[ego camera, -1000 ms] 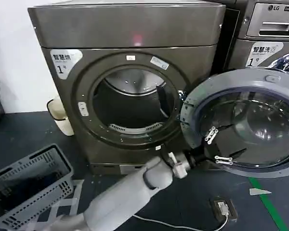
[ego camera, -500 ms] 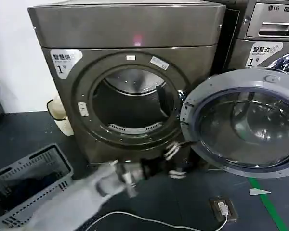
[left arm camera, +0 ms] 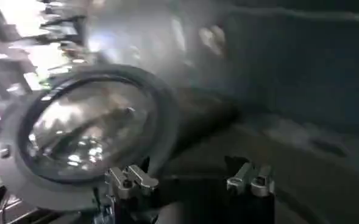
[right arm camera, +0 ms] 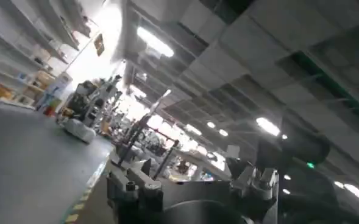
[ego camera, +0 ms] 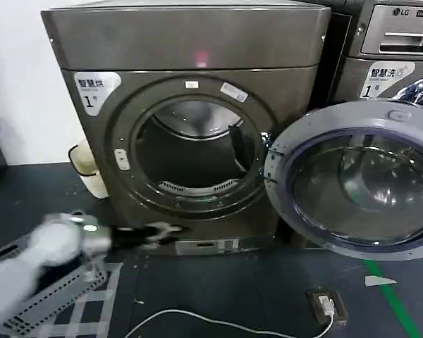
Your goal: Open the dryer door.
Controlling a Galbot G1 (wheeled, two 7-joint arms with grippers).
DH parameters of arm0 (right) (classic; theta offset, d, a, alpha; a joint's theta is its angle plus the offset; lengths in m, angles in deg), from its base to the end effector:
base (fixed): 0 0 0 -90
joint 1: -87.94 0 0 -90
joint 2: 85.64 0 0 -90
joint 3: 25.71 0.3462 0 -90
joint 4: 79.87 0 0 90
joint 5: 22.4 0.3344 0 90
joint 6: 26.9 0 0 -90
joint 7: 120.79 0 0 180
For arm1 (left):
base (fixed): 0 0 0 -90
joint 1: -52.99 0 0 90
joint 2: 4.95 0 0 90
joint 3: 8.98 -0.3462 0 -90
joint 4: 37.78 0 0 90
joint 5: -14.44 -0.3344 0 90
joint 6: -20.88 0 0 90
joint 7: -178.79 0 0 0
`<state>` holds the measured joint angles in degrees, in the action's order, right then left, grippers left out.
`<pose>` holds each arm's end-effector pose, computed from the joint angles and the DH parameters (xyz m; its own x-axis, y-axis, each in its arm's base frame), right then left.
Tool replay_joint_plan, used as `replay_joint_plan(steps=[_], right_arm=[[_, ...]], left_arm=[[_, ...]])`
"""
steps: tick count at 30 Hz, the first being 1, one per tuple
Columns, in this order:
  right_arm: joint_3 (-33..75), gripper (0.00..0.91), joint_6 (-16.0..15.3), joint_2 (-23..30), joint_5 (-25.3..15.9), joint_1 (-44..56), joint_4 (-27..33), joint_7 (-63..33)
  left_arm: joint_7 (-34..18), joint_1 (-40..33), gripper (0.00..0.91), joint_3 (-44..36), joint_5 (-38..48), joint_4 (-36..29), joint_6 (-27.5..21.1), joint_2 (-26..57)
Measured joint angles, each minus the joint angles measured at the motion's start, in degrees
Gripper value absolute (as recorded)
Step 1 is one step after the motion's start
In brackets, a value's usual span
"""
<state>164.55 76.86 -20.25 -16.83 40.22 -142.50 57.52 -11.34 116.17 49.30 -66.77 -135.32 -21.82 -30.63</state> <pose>-0.2630 -0.4739 -0.2107 0.0473 0.9584 -0.2814 0.8324 -0.1935 -0.5193 0.3816 0.1969 -0.1299 -0.4505 0.7289 0.5155 -0.3841 -0.6795 0.6252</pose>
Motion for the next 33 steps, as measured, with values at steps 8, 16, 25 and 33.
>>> replay_joint_plan(steps=[8,16,25,33], right_arm=[[-1.3,0.907,2.2,0.4,1.7,-0.8,0.2,1.1],[-1.8,0.907,3.6,0.1,3.1,-1.0,0.6,2.5],[-2.2,0.907,4.8,0.5,3.2,-1.1,0.5,3.2],[-2.2,0.907,5.1,1.4,3.0,-1.2,-0.3,4.0]], left_arm=[[-9.2,4.6,0.907,5.3,-27.4,5.8,0.0,7.6],[9.6,3.5,0.907,3.9,-23.3,17.0,-0.1,7.5],[20.0,1.0,0.907,-1.7,-18.2,25.7,-0.1,6.6],[20.7,-2.5,0.907,-5.1,-17.9,28.4,-0.1,5.4]])
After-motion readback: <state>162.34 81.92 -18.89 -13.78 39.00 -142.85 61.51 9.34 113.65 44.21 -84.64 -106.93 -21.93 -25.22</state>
